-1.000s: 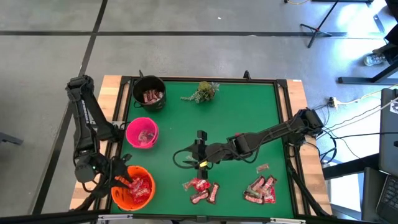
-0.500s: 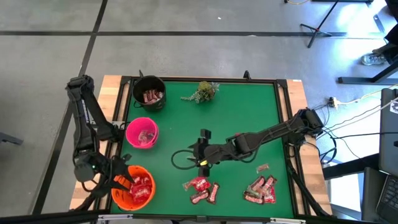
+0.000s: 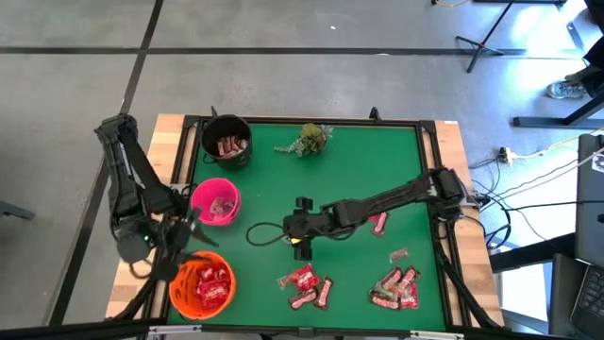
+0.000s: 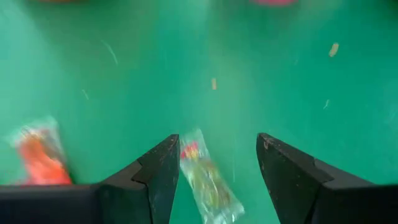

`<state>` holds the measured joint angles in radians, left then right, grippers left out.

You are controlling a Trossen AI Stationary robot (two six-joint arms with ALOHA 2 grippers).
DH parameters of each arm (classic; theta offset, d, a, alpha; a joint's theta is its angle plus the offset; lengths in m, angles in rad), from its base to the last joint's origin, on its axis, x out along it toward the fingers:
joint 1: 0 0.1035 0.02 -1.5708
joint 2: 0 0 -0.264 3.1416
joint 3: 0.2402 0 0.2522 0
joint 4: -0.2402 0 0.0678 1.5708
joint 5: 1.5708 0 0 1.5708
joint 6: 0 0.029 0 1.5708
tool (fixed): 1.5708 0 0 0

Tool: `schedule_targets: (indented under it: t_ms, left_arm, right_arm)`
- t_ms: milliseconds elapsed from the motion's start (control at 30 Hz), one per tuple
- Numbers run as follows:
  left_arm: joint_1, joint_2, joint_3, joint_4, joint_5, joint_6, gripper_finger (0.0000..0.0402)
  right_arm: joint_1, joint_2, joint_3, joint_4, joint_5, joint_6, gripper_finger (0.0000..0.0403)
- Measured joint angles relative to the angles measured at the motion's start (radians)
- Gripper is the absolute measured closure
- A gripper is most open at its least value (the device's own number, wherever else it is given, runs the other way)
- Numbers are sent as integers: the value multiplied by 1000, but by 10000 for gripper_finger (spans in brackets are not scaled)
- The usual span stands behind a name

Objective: Sort candy
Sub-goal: Put the green gummy into the pink bucket

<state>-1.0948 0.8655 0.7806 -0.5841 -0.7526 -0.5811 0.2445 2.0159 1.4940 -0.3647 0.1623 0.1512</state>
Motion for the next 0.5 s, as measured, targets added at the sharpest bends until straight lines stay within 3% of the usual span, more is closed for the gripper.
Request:
schedule_targets:
  t_ms: [267,500]
  left_arm:
    - [170,-82,-55,-18,85,61,244]
    - [278,-115,-123,190,194,220,244]
  right_arm:
    - [-11,50,0,-96,-6,-25,191]
    - [-11,50,0,-102,-7,-8,191]
